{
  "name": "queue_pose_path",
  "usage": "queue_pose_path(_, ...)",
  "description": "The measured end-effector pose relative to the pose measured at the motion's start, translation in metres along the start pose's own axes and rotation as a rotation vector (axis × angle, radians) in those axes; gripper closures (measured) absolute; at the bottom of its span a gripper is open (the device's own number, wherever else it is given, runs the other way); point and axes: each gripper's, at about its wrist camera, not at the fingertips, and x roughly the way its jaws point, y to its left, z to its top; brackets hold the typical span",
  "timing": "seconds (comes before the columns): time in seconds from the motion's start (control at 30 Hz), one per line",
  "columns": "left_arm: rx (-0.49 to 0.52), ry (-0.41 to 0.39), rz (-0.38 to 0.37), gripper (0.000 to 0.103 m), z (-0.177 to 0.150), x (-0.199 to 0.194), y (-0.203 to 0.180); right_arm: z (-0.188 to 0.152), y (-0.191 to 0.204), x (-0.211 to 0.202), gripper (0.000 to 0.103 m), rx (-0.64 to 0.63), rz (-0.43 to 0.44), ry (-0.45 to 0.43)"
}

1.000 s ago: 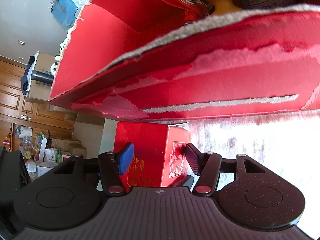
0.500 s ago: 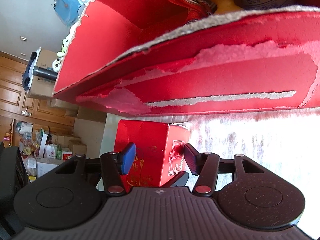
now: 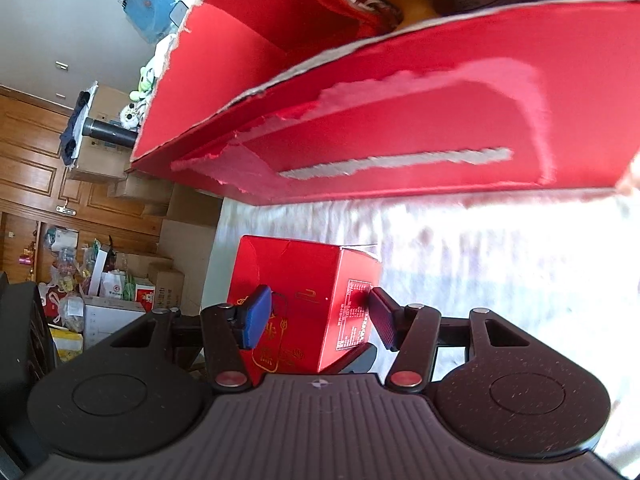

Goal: Organize objects
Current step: 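Lift the red packet with the right gripper and carry it over the box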

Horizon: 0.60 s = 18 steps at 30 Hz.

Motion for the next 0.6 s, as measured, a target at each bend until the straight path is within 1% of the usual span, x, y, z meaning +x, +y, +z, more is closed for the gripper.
queue_pose_path(0.2, 0.026, -0.014, 0.011, 0.023, -0.008, -0.015, -0.035, -0.014, -0.013, -0.026, 0.045, 0.017, 0.001, -0.026)
queue_pose_path(0.33, 0.064, -0.029, 0.014, 0.023, -0.013, -0.023, -0.064, -0.023, -0.025, -0.047, 0.044, 0.038, -0.01, -0.058)
queue_pose_path(0.47, 0.114, -0.054, 0.012, 0.023, -0.014, -0.033, -0.097, -0.031, -0.038, -0.072, 0.044, 0.066, -0.025, -0.108)
queue_pose_path(0.6, 0.168, -0.092, -0.005, 0.023, -0.011, -0.047, -0.128, -0.038, -0.045, -0.101, 0.044, 0.08, -0.047, -0.181)
